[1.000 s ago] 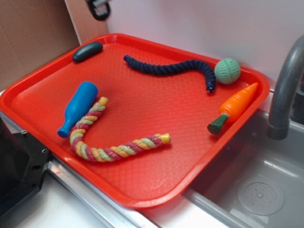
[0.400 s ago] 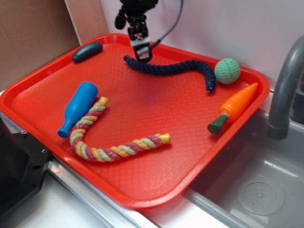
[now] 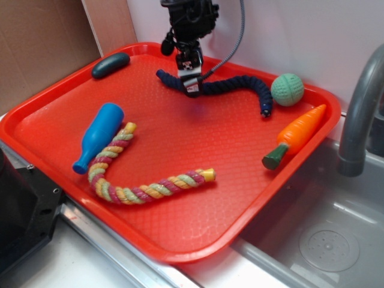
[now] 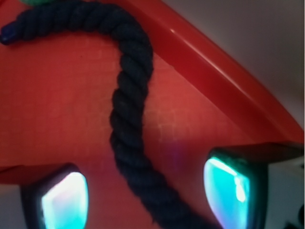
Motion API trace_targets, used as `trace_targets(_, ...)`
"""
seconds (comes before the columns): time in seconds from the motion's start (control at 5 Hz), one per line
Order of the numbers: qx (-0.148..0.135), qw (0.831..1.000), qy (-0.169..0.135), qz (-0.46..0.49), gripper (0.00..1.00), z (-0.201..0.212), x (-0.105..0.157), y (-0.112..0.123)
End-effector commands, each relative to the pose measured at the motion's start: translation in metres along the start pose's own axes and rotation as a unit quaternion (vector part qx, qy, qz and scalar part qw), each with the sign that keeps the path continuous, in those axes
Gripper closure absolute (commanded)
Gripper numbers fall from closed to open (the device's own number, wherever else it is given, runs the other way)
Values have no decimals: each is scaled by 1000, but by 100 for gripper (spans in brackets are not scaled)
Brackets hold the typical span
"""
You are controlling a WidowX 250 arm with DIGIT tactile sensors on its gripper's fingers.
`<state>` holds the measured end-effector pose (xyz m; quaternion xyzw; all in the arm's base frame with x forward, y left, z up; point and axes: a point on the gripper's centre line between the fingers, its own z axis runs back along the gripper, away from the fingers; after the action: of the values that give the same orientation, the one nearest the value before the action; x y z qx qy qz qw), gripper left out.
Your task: Grab the blue rope.
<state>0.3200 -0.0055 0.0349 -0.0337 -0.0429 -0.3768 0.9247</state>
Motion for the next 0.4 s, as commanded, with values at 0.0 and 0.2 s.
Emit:
trace_targets(0.0,39,999,-13,-27,17,1,7,6)
trace_targets(0.2,49,999,-12,-18,100,0,3,10)
